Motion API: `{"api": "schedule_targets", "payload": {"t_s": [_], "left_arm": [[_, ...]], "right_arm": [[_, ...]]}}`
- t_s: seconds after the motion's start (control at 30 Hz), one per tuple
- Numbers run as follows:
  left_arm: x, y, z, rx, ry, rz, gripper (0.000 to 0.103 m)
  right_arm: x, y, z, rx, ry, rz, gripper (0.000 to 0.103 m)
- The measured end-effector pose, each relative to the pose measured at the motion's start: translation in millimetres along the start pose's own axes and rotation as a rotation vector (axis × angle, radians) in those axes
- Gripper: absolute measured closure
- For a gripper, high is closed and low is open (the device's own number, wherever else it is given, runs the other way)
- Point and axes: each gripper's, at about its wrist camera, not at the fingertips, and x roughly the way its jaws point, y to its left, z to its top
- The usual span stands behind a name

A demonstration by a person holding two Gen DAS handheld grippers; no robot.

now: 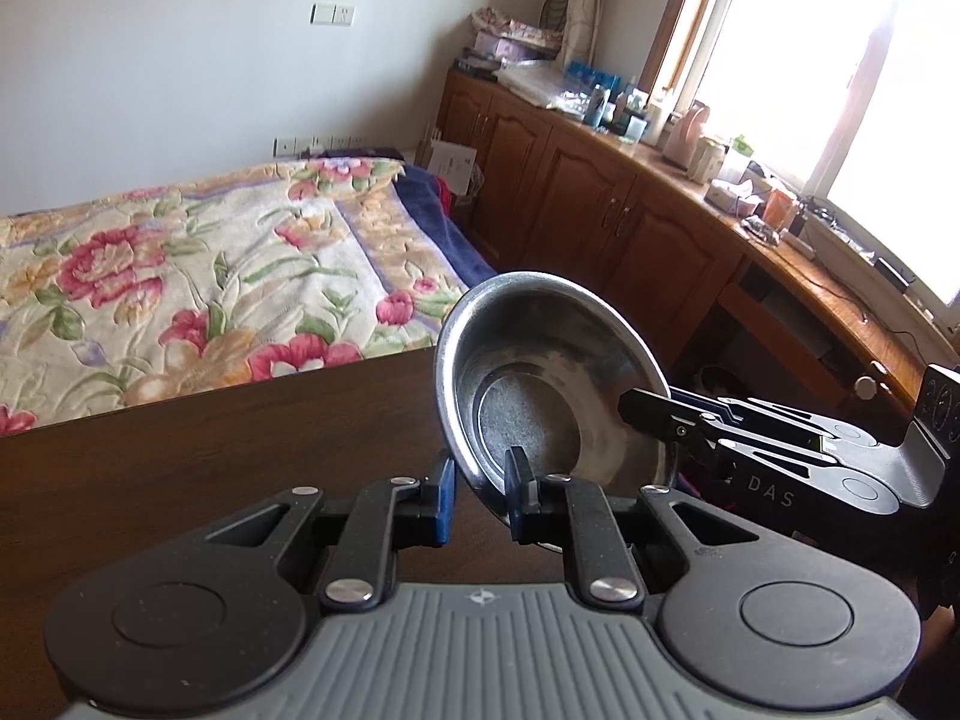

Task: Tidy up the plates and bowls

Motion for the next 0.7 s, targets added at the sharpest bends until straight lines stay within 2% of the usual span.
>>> {"api": "schedule_targets", "payload": {"t_s": [0.7], "left_arm": [[-114.9, 3.8, -56.7, 0.024, -0.122, -0.017, 0.085]], "right_arm": [[-56.1, 62.1, -11.2, -0.074, -0.048, 0.066, 0.085]]}}
